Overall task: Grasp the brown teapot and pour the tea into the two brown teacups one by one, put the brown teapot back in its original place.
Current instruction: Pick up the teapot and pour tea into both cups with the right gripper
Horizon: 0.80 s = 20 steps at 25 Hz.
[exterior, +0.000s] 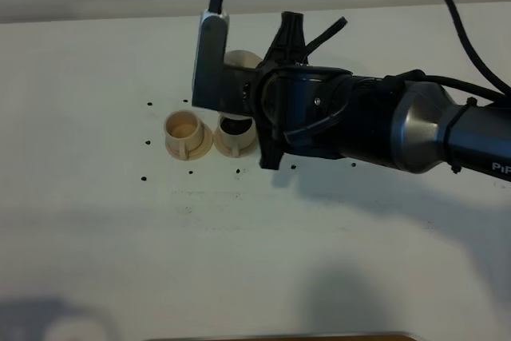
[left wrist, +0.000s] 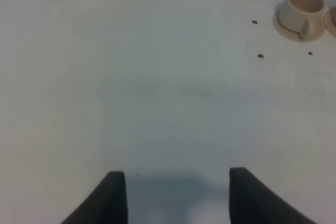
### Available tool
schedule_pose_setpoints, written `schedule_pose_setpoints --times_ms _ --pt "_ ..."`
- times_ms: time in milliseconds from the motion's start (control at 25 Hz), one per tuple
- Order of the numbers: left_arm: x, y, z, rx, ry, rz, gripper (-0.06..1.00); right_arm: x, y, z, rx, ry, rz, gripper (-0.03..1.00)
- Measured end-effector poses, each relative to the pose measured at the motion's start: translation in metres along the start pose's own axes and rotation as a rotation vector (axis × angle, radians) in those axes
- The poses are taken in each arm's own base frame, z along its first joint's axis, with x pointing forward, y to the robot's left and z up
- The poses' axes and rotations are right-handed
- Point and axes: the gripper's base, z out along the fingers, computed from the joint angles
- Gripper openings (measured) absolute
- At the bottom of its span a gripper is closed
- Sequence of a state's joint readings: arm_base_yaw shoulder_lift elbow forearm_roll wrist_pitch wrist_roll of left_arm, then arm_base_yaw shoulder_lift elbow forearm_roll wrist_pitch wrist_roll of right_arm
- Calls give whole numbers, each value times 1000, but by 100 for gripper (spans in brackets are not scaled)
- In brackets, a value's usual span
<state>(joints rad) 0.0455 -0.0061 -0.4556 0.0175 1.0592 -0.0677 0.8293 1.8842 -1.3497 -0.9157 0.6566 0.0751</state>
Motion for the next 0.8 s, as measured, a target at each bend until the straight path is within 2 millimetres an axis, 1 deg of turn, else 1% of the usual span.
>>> schedule_pose_setpoints --times_ms 160,360,440,560,800 --pt "0 0 0 0 0 0 50 2 1 -10 -53 41 152 8" --pt "0 0 0 0 0 0 50 6 0 -27 -129 77 384 8" --pt "0 0 0 0 0 0 50 8 1 -30 -166 91 462 8" --pt "0 0 0 0 0 0 50 14 3 -27 -226 117 553 8" --pt "0 0 0 0 0 0 50 33 11 -12 -283 144 637 8"
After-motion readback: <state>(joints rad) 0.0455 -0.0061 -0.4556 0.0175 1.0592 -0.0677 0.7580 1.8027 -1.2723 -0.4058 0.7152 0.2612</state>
